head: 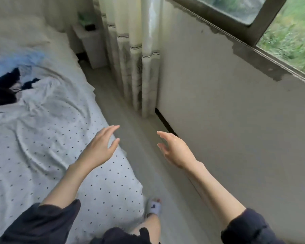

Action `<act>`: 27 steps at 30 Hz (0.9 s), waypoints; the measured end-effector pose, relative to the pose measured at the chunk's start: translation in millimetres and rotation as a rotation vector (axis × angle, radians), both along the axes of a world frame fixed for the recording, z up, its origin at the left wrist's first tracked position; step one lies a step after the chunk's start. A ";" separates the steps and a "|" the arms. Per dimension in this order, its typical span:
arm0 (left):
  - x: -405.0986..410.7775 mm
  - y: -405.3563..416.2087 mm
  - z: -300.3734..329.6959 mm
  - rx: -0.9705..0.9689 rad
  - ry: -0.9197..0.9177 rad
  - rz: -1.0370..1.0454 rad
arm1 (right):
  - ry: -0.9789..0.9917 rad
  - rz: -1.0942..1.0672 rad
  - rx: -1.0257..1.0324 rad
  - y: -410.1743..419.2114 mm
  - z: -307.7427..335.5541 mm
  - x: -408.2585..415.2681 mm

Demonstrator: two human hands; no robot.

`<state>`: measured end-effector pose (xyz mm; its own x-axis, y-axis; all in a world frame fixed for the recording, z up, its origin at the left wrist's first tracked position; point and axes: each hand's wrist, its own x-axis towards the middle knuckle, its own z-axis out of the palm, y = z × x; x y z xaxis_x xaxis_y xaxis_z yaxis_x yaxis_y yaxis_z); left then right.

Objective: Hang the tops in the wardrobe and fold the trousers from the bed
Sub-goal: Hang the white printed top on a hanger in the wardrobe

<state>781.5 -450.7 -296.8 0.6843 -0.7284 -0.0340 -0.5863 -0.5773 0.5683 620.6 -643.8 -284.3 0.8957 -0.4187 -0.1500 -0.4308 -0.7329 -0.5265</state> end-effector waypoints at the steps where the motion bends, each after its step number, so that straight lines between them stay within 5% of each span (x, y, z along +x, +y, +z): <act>1: 20.2 -3.4 1.2 -0.007 -0.021 0.079 | -0.012 0.064 -0.005 -13.7 -0.7 28.0; 13: 148.3 -92.5 -9.4 -0.131 0.103 0.449 | -0.081 0.437 -0.069 -137.8 24.6 258.6; 27: 376.6 -88.1 -11.4 -0.072 0.065 0.914 | -0.071 0.939 0.005 -139.8 16.7 597.7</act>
